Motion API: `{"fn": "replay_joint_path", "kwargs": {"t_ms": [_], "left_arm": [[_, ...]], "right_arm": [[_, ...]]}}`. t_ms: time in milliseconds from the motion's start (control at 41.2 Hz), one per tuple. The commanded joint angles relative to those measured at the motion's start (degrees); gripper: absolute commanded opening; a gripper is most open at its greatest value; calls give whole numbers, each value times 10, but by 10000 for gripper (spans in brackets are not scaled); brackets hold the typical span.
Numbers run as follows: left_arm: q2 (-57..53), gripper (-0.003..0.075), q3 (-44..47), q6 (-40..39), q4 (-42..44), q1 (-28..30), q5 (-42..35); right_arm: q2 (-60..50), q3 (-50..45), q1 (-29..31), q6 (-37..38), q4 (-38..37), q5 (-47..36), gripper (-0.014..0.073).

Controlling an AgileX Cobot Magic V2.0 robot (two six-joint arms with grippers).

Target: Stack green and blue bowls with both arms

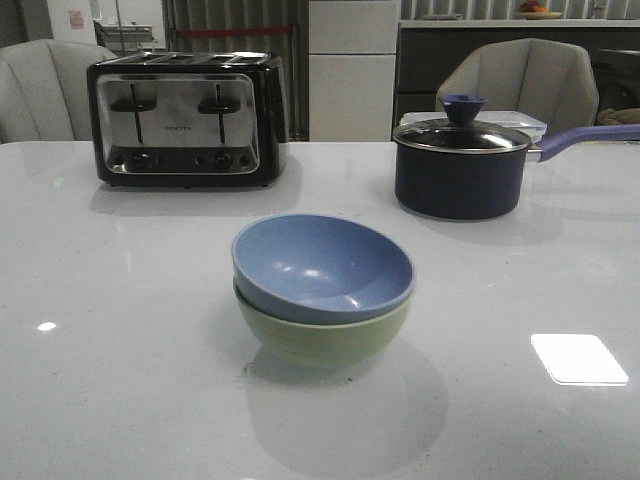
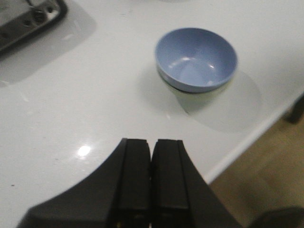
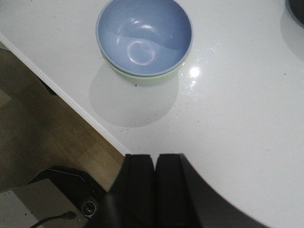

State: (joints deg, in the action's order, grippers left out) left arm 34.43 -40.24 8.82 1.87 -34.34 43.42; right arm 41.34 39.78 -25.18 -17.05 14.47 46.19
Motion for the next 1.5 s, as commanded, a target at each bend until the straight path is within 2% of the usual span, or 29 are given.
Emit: {"fn": "replay_joint_path", "kwargs": {"t_ms": [0,146,267,534,1479], "left_arm": [[-50,93,36,-5,4,60,-118],[-160,93,166,-5,-24,163,-274],[-248,93,274,-5,-64,235,-359],[-346,93,407,-5,-104,303,-481],[-358,93,407,-5,-105,315,-467]], "right_arm": [[-3,14,4,0,5,-30,55],[-3,14,4,0,5,-31,55],[-3,14,4,0,5,-30,55],[-3,14,4,0,5,-30,55],[-3,14,4,0,5,-31,55]]}}
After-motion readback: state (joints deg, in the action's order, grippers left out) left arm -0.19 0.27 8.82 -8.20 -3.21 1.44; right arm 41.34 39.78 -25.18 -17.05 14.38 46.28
